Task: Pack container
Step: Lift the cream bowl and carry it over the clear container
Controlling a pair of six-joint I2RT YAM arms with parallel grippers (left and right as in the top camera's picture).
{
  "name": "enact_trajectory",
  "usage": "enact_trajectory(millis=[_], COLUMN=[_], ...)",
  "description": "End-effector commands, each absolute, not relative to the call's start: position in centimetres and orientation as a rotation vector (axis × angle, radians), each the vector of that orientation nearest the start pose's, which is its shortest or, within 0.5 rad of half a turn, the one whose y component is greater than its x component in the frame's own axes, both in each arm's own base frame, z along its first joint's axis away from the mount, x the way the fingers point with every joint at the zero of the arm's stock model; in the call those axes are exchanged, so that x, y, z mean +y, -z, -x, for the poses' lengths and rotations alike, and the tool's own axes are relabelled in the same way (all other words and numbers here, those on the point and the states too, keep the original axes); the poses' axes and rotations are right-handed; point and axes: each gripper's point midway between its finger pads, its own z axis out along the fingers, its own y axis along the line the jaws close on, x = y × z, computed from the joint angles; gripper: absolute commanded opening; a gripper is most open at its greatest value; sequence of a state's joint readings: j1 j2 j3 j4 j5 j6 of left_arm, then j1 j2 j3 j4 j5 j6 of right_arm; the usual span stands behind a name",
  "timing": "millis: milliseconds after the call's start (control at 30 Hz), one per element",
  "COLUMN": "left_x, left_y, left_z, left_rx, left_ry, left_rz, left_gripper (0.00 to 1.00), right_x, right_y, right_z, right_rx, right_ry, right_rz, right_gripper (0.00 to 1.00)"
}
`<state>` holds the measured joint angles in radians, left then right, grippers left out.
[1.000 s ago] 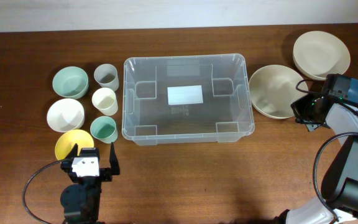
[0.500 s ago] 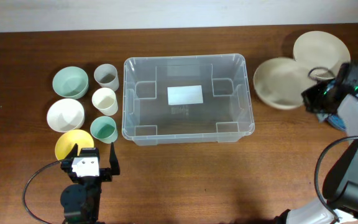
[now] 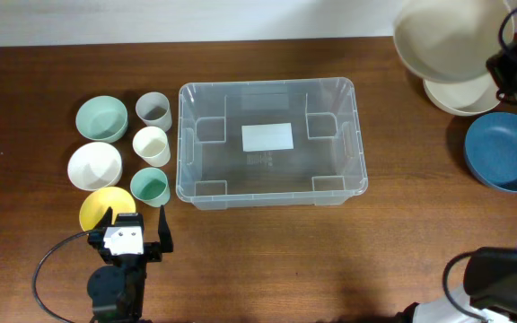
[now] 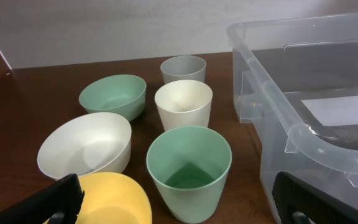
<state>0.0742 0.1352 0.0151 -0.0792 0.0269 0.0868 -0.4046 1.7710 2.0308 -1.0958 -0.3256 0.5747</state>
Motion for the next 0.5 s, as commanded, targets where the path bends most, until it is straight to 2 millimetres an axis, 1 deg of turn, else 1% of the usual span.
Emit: enact_trajectory(millis=[0, 67, 100, 133, 167, 200, 300, 333, 467], left_x=[1.2, 1.2, 1.2, 1.2, 1.2, 1.2, 1.2, 1.2, 1.2], left_y=[-12.8, -12.8, -12.8, -12.8, -12.8, -12.8, -12.8, -12.8, -12.8], left_z=[-24.9, -24.9, -24.9, -24.9, -24.9, -24.9, -24.9, -24.9, -24.9], left_rx=[1.776, 1.776, 1.776, 1.776, 1.776, 1.776, 1.776, 1.776, 1.776], left_ry=[-0.092, -0.092, -0.092, -0.092, -0.092, -0.093, -0.093, -0.093, -0.092], left_rz=[-0.051, -0.051, -0.051, -0.051, -0.051, -0.051, -0.051, -0.051, -0.051], left_gripper=[0.99, 1.0, 0.99, 0.99, 0.99, 0.99, 0.99, 0.99, 0.99], right_x=[-5.5, -2.3, 0.9, 2.1, 4.3, 5.6, 8.9, 9.7, 12.1], right_y=[-37.0, -37.2, -36.6, -36.2, -35.6, -35.2, -34.4, -34.2, -33.0], right_z=[-43.3, -42.9, -42.4, -42.2, -41.8, -41.5, -40.7, -40.4, -39.2], right_rx=[2.222, 2.27, 2.331, 2.358, 2.398, 2.423, 2.479, 2.493, 2.56], right_ry=[-0.617, -0.661, -0.691, -0.699, -0.709, -0.714, -0.705, -0.695, -0.623], right_rz=[-0.614, -0.5, -0.406, -0.366, -0.3, -0.266, -0.177, -0.152, -0.077], right_gripper=[0.04, 0.03, 0.04, 0.04, 0.04, 0.04, 0.04, 0.04, 0.04])
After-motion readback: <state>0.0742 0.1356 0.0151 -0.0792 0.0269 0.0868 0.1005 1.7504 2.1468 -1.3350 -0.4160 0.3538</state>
